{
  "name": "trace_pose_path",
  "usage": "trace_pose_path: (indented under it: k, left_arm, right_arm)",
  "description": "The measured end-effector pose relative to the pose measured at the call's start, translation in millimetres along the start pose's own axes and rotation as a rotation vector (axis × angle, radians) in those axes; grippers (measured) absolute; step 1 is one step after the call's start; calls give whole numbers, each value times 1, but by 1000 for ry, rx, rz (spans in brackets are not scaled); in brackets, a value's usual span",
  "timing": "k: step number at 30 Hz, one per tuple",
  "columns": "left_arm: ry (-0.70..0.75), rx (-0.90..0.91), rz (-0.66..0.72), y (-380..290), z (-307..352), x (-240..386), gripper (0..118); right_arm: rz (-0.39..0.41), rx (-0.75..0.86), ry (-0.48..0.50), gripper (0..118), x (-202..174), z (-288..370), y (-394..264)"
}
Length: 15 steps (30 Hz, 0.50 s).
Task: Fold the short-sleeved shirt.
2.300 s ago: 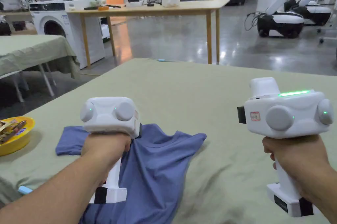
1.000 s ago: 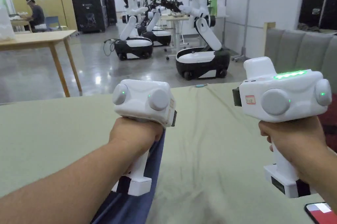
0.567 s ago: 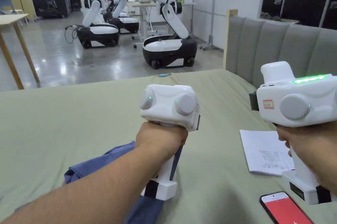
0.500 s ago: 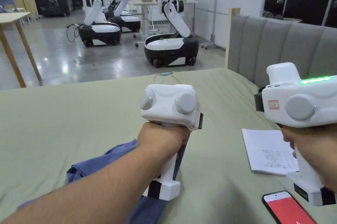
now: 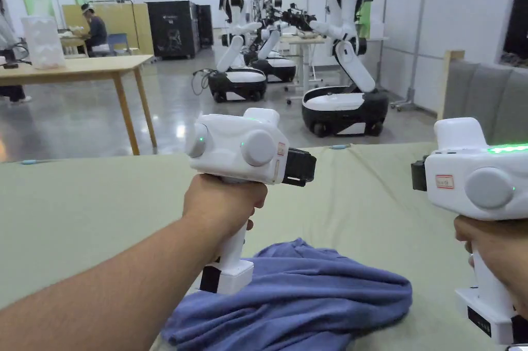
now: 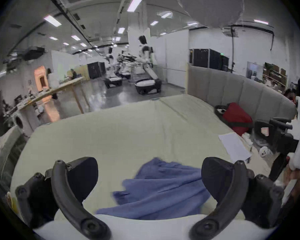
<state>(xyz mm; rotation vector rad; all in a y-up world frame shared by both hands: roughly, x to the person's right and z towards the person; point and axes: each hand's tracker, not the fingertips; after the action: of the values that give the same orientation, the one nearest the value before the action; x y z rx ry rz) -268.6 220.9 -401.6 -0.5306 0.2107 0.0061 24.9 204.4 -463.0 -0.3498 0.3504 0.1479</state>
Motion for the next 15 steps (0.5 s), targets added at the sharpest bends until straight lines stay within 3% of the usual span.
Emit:
trace_pose_path:
  k: [2,4,5,6,7,9,15]
  left_arm:
    - [73,8,-1,-6,13,-36,115]
    - [111,3,14,-16,28,-69,95]
    - [131,1,29,-22,35,-86,76]
    - [155,1,26,-26,37,-102,35]
    - [164,-3,34,-30,35,-115,3]
    - [221,-34,48,-45,36,-135,0]
    - [171,-232,112,-100,18,-147,0]
  right_arm:
    - [13,6,14,0,-17,6,5]
    - [18,14,34,0,-32,9,9]
    - [21,20,45,0,-38,11,11]
    - [27,25,53,0,-45,12,12]
    - [32,27,53,0,-49,13,12]
    - [33,24,59,0,-57,15,12]
    - [32,6,54,0,-67,17,4]
